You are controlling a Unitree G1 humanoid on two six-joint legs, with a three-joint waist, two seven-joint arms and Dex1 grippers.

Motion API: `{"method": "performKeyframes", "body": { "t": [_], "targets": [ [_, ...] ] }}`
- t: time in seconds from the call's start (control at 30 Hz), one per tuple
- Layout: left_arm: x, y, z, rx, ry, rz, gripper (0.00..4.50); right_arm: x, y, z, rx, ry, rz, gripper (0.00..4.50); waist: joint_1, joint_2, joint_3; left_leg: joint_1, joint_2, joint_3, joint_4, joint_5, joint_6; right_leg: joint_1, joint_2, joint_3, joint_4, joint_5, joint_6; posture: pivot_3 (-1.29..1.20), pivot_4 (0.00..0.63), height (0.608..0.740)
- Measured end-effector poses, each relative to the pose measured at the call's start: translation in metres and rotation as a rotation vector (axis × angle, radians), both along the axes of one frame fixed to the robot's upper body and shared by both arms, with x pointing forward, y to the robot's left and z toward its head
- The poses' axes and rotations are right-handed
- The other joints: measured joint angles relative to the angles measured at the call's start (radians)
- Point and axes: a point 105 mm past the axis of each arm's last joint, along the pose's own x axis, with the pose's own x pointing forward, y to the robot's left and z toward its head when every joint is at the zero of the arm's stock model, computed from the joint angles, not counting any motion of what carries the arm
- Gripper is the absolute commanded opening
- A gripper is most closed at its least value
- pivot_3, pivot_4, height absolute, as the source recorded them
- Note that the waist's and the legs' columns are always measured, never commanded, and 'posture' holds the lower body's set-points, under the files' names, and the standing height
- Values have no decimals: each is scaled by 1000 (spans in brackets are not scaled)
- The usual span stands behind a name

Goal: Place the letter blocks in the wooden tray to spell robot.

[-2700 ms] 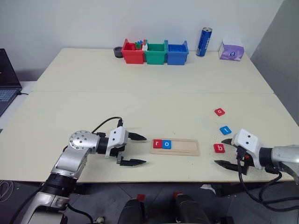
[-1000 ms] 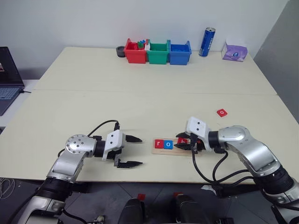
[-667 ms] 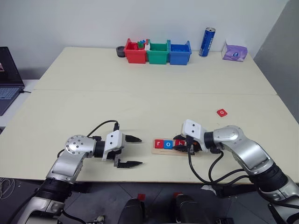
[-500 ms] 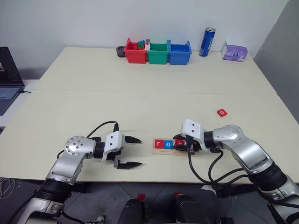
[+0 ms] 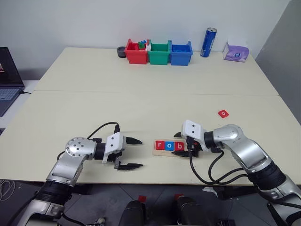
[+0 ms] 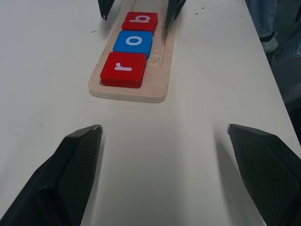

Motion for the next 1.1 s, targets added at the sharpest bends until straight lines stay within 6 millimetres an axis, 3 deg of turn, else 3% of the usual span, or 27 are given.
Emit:
{"method": "performKeyframes", "body": {
  "t": [0.1,0.2,0.33,0.4,0.53,0.7,0.8,0.93,1.1],
  "targets": [
    [0,0,0,1,-4,-1,4500,-4,1,24,62,-38,-4,4492,0,0,0,0,0,-1,0,0,0,0,0,0,0,0,0,0,150,740],
    [0,1,0,5,-10,-3,4500,-10,-11,38,77,-74,-38,4492,5,0,0,-2,-1,-1,0,0,0,0,-1,-2,-1,0,0,0,150,740],
    [-3,4,-3,6,0,8,4500,-18,-47,18,88,4,-230,4492,5,-1,0,-3,-1,-1,0,0,0,0,-1,-2,-1,0,0,0,150,740],
    [-3,4,-4,5,1,8,4500,-16,-55,16,97,7,-288,4492,3,0,0,-3,-1,-1,0,0,0,-1,-1,-1,-1,0,0,0,150,740],
    [-3,4,-3,-6,1,17,4500,-18,-90,18,188,-45,-533,4492,2,0,0,-2,0,-1,0,0,0,-1,0,-1,0,-1,1,0,150,740],
    [-4,5,-2,-19,3,22,4500,-19,-129,2,264,-98,-858,4492,1,0,-1,-2,0,0,0,0,0,-1,0,0,0,-3,5,0,150,740],
    [-4,4,-1,-18,7,21,4500,-3,-143,1,268,-167,-980,4492,-7,0,0,2,0,2,0,0,0,0,0,5,0,-2,5,0,150,740],
    [-2,2,1,-20,0,14,4500,33,-158,20,290,-259,-1057,4492,-10,0,0,3,-1,4,0,0,0,1,0,5,0,-2,5,0,150,740],
    [-2,0,1,-24,0,7,4500,68,-166,19,282,-207,-1083,4492,-9,0,0,2,-1,4,-2,0,1,0,1,4,0,1,0,0,150,740]
  ]
}}
